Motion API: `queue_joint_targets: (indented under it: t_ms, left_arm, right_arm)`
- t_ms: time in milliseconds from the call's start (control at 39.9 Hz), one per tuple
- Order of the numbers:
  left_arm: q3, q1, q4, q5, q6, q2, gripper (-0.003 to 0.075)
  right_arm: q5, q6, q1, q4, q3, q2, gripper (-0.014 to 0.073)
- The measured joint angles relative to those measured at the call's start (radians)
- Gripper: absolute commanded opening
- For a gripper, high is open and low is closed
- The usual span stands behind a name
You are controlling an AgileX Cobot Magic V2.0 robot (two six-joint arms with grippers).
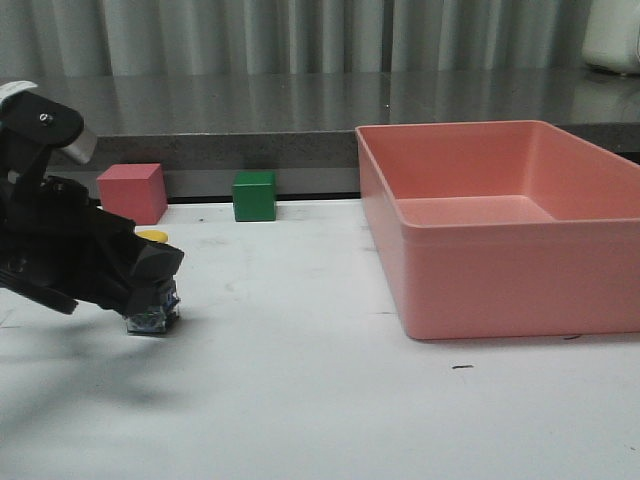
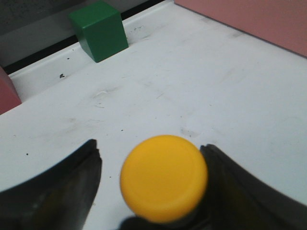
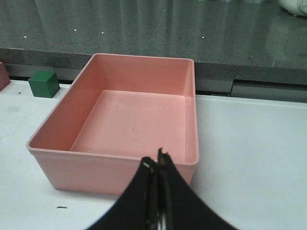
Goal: Place and stand button with both arms
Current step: 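Set the button upright on the table and open the left gripper, then raise the left gripper away from the standing button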
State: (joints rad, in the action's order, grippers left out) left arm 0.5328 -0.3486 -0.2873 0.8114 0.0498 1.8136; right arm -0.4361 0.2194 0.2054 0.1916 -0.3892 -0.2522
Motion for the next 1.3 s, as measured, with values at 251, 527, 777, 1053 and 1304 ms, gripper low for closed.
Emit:
queue_joint_targets:
  t_ms: [251, 527, 777, 1053, 1304]
  left_arm:
    - [0.000, 0.000, 0.000, -0.005, 0.000, -0.032, 0.0505]
    - [-0.001, -0.002, 0.000, -0.162, -0.002, -0.207, 0.0475]
    - [-0.002, -0.077, 0.015, -0.426, -0.074, -0.466, 0.0260]
    - [-0.008, -0.191, 0.018, -0.690, -0.210, -0.764, 0.0043]
    - [-0.009, -0.241, 0.129, -1.006, -0.216, -1.063, -0.0020]
  right_arm:
    - [0.000, 0.000, 0.000, 0.002, 0.000, 0.000, -0.0071]
    - [0.000, 0.000, 0.000, 0.002, 0.000, 0.000, -0.0071]
    - [0.000, 0.000, 0.000, 0.002, 0.000, 0.000, -0.0071]
    - [0.000, 0.000, 0.000, 0.002, 0.000, 0.000, -0.0071]
    - [0.000, 0.000, 0.000, 0.002, 0.000, 0.000, -0.0071]
